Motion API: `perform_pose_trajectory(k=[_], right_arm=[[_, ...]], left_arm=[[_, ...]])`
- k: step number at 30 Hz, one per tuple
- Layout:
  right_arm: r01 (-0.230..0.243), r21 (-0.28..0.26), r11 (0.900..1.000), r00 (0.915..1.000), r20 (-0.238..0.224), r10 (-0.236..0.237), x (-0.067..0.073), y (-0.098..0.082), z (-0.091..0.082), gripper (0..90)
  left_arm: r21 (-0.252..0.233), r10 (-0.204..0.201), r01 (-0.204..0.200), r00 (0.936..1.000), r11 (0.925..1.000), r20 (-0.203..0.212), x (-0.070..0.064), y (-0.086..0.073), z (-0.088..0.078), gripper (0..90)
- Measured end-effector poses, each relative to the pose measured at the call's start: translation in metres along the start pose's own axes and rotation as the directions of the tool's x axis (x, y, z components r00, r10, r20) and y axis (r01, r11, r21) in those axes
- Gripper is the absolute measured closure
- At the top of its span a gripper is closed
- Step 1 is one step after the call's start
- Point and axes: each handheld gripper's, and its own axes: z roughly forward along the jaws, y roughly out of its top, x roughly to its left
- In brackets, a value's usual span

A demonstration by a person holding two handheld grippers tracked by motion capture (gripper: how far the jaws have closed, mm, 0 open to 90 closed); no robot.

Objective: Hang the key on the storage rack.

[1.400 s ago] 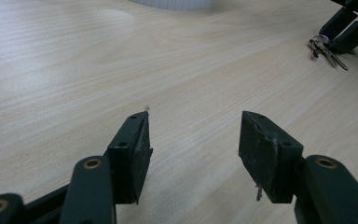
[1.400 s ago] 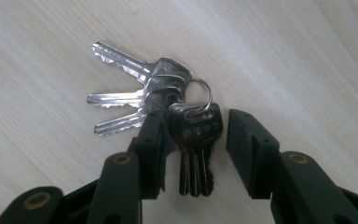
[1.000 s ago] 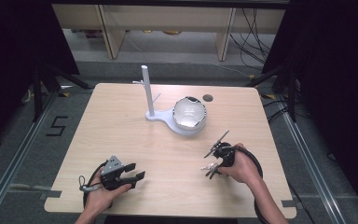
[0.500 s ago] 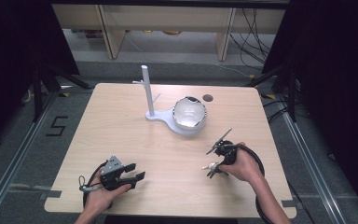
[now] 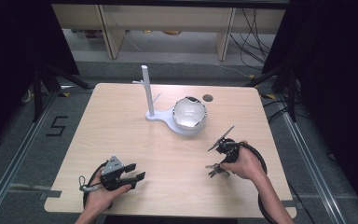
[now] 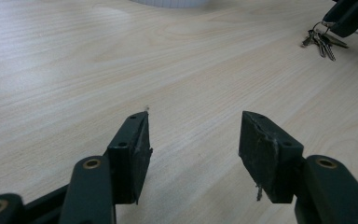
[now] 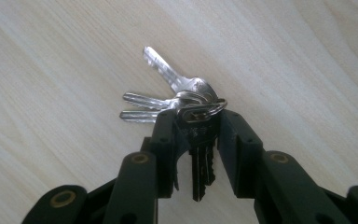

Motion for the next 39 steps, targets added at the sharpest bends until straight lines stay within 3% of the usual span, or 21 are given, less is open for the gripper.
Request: perform_pose_trajectory(k=[9, 11, 15, 18, 21, 22, 24, 25, 26, 27, 28, 29, 30, 32, 33, 34, 36, 37, 38, 39], right_arm=[[0.012, 0.004, 1.000, 0.9999, -0.001, -0.012, 0.005, 0.005, -0.015, 69.2], [0.026, -0.008, 1.000, 0.9997, -0.001, -0.026, 0.007, 0.008, -0.024, 69.4], [0.034, -0.019, 0.999, 0.9994, 0.008, -0.034, 0.011, 0.013, -0.032, 69.4], [0.052, -0.038, 0.998, 0.9986, 0.004, -0.052, 0.016, 0.019, -0.041, 69.5], [0.070, -0.044, 0.997, 0.9975, 0.002, -0.070, 0.019, 0.024, -0.047, 69.5], [0.061, -0.046, 0.997, 0.9982, 0.000, -0.061, 0.021, 0.026, -0.049, 69.5], [0.068, -0.050, 0.996, 0.9977, -0.003, -0.068, 0.023, 0.028, -0.052, 69.5], [0.068, -0.050, 0.996, 0.9977, -0.003, -0.068, 0.023, 0.028, -0.052, 69.5], [0.076, -0.058, 0.995, 0.9971, -0.001, -0.076, 0.025, 0.031, -0.055, 69.5], [0.080, -0.065, 0.995, 0.9968, 0.001, -0.080, 0.026, 0.032, -0.056, 69.5], [0.099, -0.069, 0.993, 0.9951, -0.004, -0.099, 0.026, 0.033, -0.058, 69.5], [0.099, -0.069, 0.993, 0.9951, -0.004, -0.099, 0.026, 0.033, -0.058, 69.5], [0.087, -0.070, 0.994, 0.9961, -0.005, -0.088, 0.029, 0.035, -0.060, 69.5], [0.098, -0.074, 0.992, 0.9951, -0.007, -0.099, 0.030, 0.036, -0.063, 69.5], [0.094, -0.072, 0.993, 0.9954, -0.008, -0.095, 0.031, 0.037, -0.064, 69.6], [0.098, -0.078, 0.992, 0.9951, -0.005, -0.098, 0.032, 0.038, -0.064, 69.6], [0.106, -0.078, 0.991, 0.9943, -0.001, -0.106, 0.032, 0.038, -0.066, 69.5], [0.105, -0.081, 0.991, 0.9944, -0.005, -0.106, 0.033, 0.039, -0.067, 69.6], [0.100, -0.085, 0.991, 0.9948, -0.011, -0.101, 0.036, 0.040, -0.068, 69.6], [0.110, -0.084, 0.990, 0.9938, -0.009, -0.111, 0.036, 0.041, -0.069, 69.6]], left_arm=[[0.010, 0.045, -0.046, 0.9983, 0.9989, 0.038, -0.008, 0.004, 0.006, 41.4], [0.003, 0.089, -0.089, 0.9941, 0.9960, 0.063, -0.015, 0.014, 0.008, 41.0], [0.000, 0.131, -0.132, 0.9867, 0.9913, 0.096, -0.023, 0.027, 0.013, 39.7], [-0.017, 0.189, -0.188, 0.9714, 0.9820, 0.144, -0.041, 0.051, 0.023, 37.8], [-0.011, 0.210, -0.212, 0.9577, 0.9771, 0.196, -0.057, 0.068, 0.038, 35.8], [-0.008, 0.241, -0.245, 0.9471, 0.9695, 0.212, -0.062, 0.073, 0.044, 35.4], [0.001, 0.273, -0.281, 0.9340, 0.9596, 0.230, -0.071, 0.080, 0.061, 34.8], [0.001, 0.273, -0.281, 0.9340, 0.9596, 0.230, -0.071, 0.080, 0.061, 34.7], [0.016, 0.314, -0.328, 0.9177, 0.9446, 0.243, -0.078, 0.087, 0.077, 35.0], [0.012, 0.313, -0.326, 0.9157, 0.9453, 0.253, -0.082, 0.089, 0.086, 35.7], [0.017, 0.318, -0.336, 0.9073, 0.9419, 0.275, -0.085, 0.092, 0.093, 36.3], [0.017, 0.318, -0.336, 0.9073, 0.9419, 0.275, -0.085, 0.092, 0.093, 37.1], [0.010, 0.330, -0.349, 0.8952, 0.9371, 0.299, -0.090, 0.096, 0.108, 38.2], [0.019, 0.343, -0.366, 0.8884, 0.9305, 0.305, -0.093, 0.100, 0.120, 39.7], [0.010, 0.345, -0.366, 0.8863, 0.9305, 0.309, -0.095, 0.101, 0.125, 40.8], [0.012, 0.359, -0.382, 0.8789, 0.9241, 0.314, -0.095, 0.103, 0.130, 42.2], [0.004, 0.353, -0.374, 0.8787, 0.9275, 0.322, -0.097, 0.104, 0.134, 43.1], [0.005, 0.364, -0.385, 0.8764, 0.9228, 0.315, -0.097, 0.107, 0.136, 44.4], [0.004, 0.387, -0.410, 0.8648, 0.9122, 0.320, -0.099, 0.110, 0.141, 46.8], [-0.014, 0.396, -0.413, 0.8611, 0.9105, 0.319, -0.100, 0.111, 0.143, 47.6]])
